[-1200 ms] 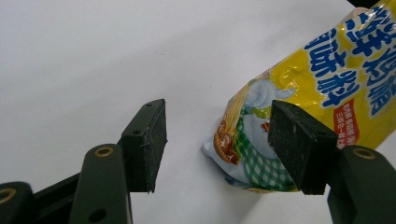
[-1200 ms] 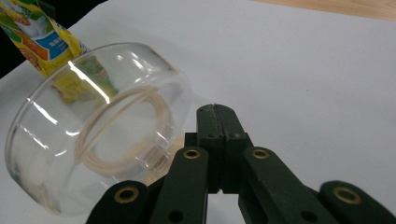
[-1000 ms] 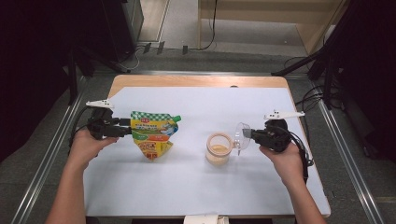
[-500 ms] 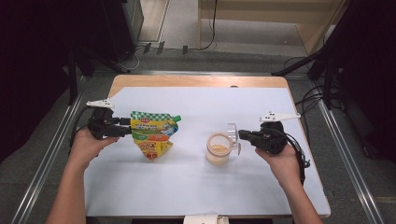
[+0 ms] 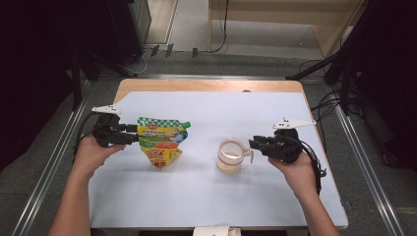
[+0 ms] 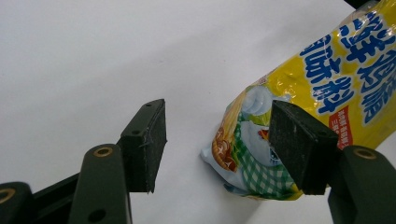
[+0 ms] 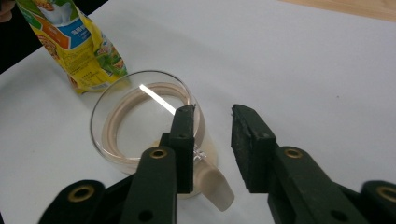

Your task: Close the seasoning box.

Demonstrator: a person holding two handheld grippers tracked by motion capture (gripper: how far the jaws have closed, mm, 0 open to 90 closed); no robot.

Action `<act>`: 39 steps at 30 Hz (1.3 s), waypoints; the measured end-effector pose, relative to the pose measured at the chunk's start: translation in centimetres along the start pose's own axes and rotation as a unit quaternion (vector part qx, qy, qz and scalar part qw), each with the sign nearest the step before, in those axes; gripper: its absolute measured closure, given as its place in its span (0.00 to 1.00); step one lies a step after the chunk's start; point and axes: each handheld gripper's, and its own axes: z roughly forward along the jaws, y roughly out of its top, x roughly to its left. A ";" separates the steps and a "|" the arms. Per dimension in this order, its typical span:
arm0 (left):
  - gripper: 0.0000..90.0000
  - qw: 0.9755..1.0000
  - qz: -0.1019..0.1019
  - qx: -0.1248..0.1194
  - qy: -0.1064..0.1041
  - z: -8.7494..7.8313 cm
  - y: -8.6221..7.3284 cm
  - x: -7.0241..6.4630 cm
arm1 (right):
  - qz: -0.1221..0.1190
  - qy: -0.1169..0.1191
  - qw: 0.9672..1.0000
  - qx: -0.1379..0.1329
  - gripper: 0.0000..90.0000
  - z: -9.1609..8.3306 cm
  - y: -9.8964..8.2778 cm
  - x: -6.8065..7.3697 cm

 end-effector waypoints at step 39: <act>0.42 1.000 -0.002 0.007 0.000 0.2 -0.1 0.1 | -0.004 -0.096 0.995 -0.022 0.33 0.1 -3.8 -6.1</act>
